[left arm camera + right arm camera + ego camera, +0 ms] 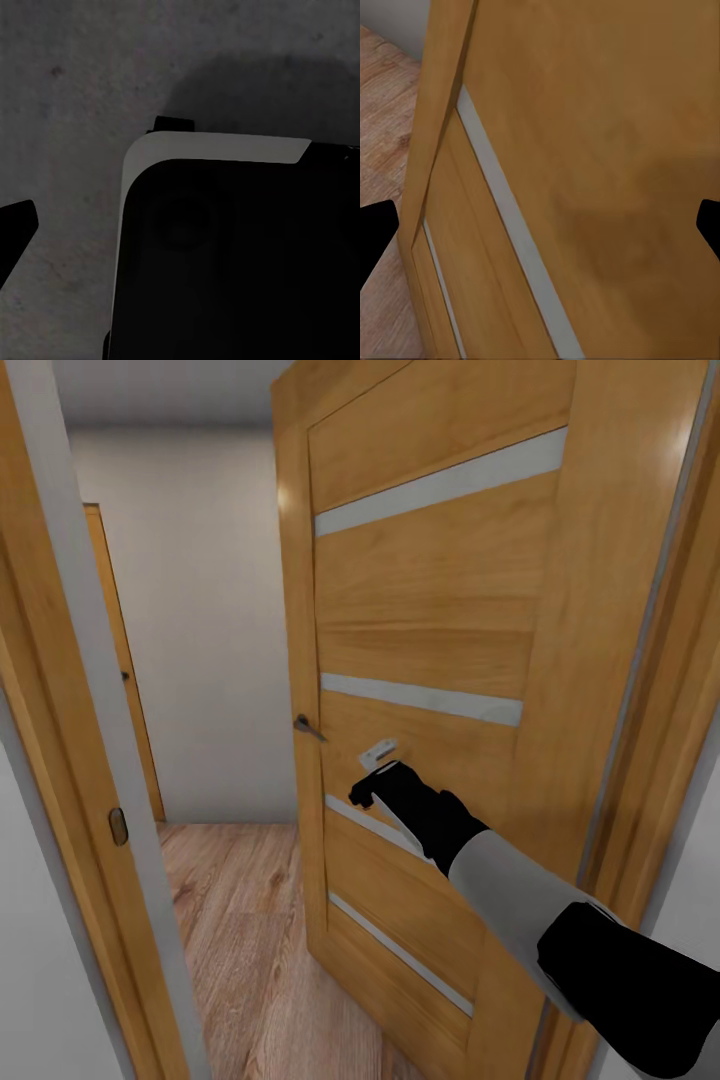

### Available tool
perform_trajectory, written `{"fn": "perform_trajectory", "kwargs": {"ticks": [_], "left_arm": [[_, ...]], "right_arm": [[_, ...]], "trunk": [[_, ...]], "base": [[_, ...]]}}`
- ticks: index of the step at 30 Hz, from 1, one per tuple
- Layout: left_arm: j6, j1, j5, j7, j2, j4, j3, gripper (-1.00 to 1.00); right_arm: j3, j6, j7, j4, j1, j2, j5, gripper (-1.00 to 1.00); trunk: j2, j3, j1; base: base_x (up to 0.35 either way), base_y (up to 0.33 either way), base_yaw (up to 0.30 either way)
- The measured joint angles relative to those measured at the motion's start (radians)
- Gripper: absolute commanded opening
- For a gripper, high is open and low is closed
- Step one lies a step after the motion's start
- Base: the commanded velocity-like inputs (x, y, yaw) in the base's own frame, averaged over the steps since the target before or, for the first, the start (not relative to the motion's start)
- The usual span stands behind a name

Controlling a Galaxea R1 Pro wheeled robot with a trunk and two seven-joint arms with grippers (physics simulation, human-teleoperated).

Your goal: Move the two storage containers from the living room to the garage. In the garage, place one container on the floor and stack the other container on top of it (either order is fine).

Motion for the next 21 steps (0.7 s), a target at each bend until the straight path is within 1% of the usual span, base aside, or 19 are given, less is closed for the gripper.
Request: {"fn": "perform_trajectory", "kwargs": {"ticks": [4, 5, 6, 12, 13, 21], "left_arm": [[0.000, 0.000, 0.002, -0.002, 0.001, -0.001, 0.000, 1.00], [0.000, 0.000, 0.002, -0.002, 0.001, -0.001, 0.000, 1.00], [0.000, 0.000, 0.002, -0.002, 0.001, -0.001, 0.000, 1.00], [0.000, 0.000, 0.003, -0.002, 0.001, 0.000, 0.000, 1.00], [0.001, 0.000, 0.003, -0.002, 0.002, 0.000, 0.000, 1.00], [0.001, 0.000, 0.004, -0.003, 0.001, -0.001, 0.000, 1.00]], "right_arm": [[0.022, -0.005, -0.022, 0.023, 0.023, 0.000, -0.025, 1.00], [0.028, -0.002, -0.019, 0.028, 0.029, 0.000, -0.031, 1.00], [0.033, 0.002, -0.013, 0.024, 0.034, 0.000, -0.026, 1.00], [0.030, 0.014, 0.001, 0.006, 0.040, 0.000, 0.008, 1.00], [0.030, 0.015, 0.001, 0.006, 0.040, 0.000, 0.013, 1.00], [0.030, 0.013, 0.001, 0.005, 0.041, 0.000, 0.018, 1.00]], "trunk": [[0.000, 0.000, 0.000], [0.000, 0.000, 0.000], [0.000, 0.000, 0.000], [0.000, 0.000, 0.000], [0.000, 0.000, 0.000], [0.000, 0.000, 0.000]], "base": [[0.000, 0.000, 0.000], [0.000, 0.000, 0.000], [0.000, 0.000, 0.000], [0.037, 0.000, 0.000], [0.219, 0.000, 0.000], [0.254, 0.000, 0.000]]}}
